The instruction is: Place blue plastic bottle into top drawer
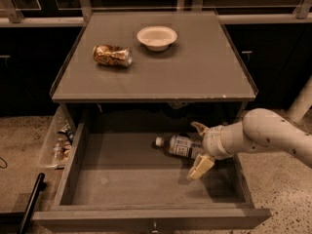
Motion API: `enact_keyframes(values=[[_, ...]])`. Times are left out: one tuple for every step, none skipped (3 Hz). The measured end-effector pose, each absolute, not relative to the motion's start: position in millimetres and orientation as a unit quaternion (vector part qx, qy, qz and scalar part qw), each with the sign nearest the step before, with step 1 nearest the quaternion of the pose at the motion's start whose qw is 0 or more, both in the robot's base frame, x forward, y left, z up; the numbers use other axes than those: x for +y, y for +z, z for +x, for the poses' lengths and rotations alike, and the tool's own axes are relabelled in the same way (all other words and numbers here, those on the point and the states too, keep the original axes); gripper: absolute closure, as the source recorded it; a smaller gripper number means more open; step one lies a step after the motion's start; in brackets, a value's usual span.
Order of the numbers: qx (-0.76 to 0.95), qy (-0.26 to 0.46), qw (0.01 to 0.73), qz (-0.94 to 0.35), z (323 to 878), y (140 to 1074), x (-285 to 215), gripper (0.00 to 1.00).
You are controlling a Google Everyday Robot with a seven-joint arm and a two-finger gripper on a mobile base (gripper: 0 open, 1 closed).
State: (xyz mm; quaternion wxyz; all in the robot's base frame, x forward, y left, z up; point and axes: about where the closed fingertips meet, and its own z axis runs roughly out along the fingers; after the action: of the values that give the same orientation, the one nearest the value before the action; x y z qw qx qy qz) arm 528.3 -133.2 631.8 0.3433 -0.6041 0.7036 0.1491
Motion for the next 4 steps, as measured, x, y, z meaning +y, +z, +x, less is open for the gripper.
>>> enact_keyframes(values=[[0.694, 0.146, 0.350, -0.612, 511, 661, -145, 0.00], [0.683, 0.147, 0.365, -0.616, 489, 698, -164, 0.00], [0.672, 0.124, 0.374, -0.627, 466, 737, -179, 0.00], [0.644, 0.063, 0.379, -0.662, 463, 797, -187, 0.00]])
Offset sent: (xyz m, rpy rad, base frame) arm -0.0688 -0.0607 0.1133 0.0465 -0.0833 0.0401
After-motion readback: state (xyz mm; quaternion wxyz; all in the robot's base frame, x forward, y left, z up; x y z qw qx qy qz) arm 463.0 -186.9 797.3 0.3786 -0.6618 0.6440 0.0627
